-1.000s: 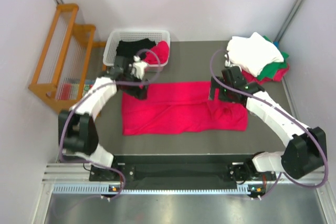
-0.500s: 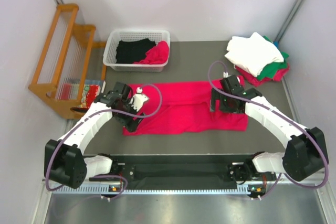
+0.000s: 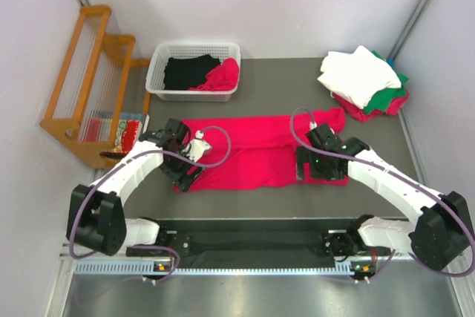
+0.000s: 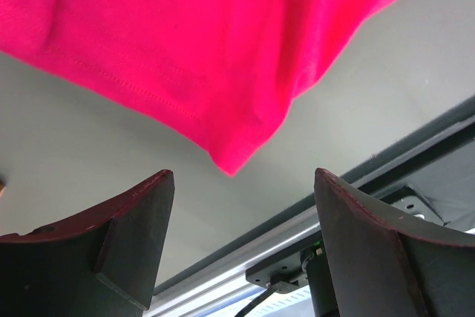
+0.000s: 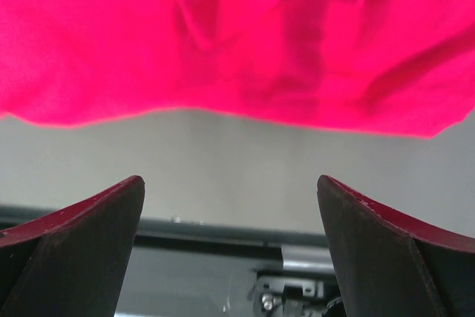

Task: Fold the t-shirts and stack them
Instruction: Fold the tshirt

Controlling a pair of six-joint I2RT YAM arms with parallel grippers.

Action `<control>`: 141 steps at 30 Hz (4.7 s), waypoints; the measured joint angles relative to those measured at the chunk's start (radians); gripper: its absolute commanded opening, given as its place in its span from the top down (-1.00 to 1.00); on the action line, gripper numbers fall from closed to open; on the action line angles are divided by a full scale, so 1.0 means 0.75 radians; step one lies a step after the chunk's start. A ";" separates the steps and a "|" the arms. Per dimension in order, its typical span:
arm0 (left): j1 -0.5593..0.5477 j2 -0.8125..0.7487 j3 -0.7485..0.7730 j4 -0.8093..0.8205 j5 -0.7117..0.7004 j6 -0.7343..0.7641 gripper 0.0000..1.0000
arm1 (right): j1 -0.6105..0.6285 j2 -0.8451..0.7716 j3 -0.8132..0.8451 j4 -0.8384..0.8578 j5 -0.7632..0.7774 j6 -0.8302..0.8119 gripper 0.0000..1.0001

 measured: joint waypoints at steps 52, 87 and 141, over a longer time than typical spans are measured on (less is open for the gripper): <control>0.070 0.189 0.065 -0.050 0.008 -0.050 -0.10 | 0.015 0.359 -0.015 0.192 0.020 0.020 -0.99; 0.351 0.307 0.126 0.070 0.083 -0.031 1.00 | -0.001 0.334 0.013 0.186 0.021 0.002 -0.99; 0.682 0.397 0.146 0.048 0.156 0.166 1.00 | 0.075 0.197 -0.204 0.195 0.083 0.311 -0.99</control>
